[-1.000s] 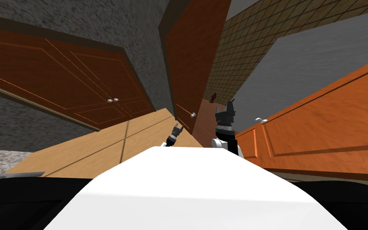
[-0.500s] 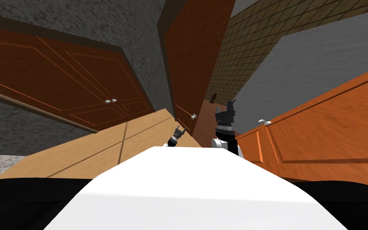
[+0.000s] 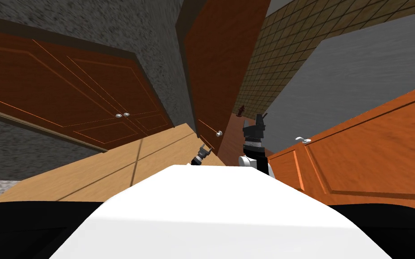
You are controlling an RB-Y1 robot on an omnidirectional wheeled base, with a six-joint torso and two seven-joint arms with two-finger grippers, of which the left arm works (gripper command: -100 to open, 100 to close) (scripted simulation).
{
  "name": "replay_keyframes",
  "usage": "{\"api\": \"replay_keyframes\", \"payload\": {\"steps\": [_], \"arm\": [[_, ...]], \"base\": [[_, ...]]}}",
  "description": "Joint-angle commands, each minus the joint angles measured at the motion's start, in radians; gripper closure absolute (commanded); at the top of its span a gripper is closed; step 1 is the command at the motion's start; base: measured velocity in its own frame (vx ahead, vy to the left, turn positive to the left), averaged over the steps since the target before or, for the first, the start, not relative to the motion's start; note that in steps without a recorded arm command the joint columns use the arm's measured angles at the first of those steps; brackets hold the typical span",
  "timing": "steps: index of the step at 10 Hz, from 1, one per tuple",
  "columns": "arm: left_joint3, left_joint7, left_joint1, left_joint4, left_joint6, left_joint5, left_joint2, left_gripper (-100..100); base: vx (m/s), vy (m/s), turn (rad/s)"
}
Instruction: Push the door open
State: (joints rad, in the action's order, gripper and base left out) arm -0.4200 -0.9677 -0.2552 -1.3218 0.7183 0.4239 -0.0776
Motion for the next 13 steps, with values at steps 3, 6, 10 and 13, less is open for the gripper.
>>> {"api": "replay_keyframes", "payload": {"steps": [3, 6, 10, 13], "arm": [[-0.023, -0.069, 0.024, 0.094, 0.025, 0.031, 0.008, -100], [-0.042, -0.118, 0.036, 0.153, 0.038, 0.056, 0.017, -100], [-0.074, -0.201, 0.057, 0.253, 0.06, 0.097, 0.035, -100], [-0.097, -0.258, 0.071, 0.322, 0.076, 0.125, 0.053, -100]], "base": [[0.102, 0.023, -0.007], [0.155, 0.019, -0.009], [0.172, 0.022, -0.007], [0.233, 0.024, -0.009]]}}
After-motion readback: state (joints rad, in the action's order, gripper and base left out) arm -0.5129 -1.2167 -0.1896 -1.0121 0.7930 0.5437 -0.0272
